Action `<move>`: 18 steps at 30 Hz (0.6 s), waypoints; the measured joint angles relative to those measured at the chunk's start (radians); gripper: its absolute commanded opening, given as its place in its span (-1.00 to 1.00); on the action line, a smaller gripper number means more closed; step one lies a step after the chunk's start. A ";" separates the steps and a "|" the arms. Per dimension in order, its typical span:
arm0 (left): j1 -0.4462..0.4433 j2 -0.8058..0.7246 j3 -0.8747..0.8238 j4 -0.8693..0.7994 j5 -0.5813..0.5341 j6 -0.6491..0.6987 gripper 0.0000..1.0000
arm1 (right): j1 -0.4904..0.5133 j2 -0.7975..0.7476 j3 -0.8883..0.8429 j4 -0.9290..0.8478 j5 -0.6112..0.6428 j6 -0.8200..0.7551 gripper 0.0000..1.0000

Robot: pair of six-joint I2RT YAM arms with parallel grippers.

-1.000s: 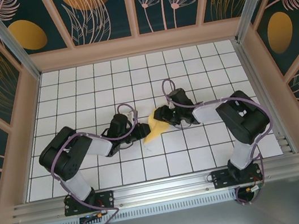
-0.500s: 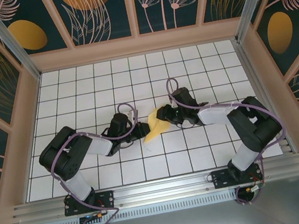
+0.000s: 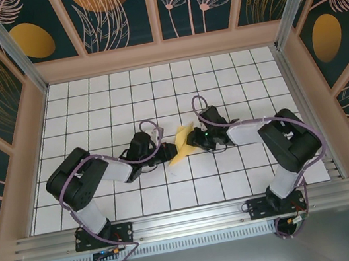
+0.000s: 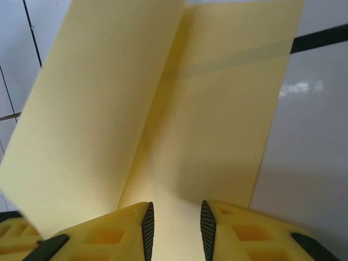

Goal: Fold a paper plane with a square sheet of paper (pick it up from the middle)
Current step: Fourth fold the wing at the center of the table.

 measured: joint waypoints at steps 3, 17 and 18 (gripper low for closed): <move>-0.004 -0.001 0.000 0.012 0.006 0.005 -0.71 | 0.000 0.005 0.006 -0.003 0.000 0.000 -0.37; -0.005 -0.001 0.000 0.016 -0.011 0.007 -0.78 | 0.000 -0.020 -0.002 0.018 -0.019 -0.037 -0.19; -0.005 0.000 0.000 0.017 -0.013 0.006 -0.77 | 0.000 -0.031 -0.005 0.025 -0.025 -0.044 -0.16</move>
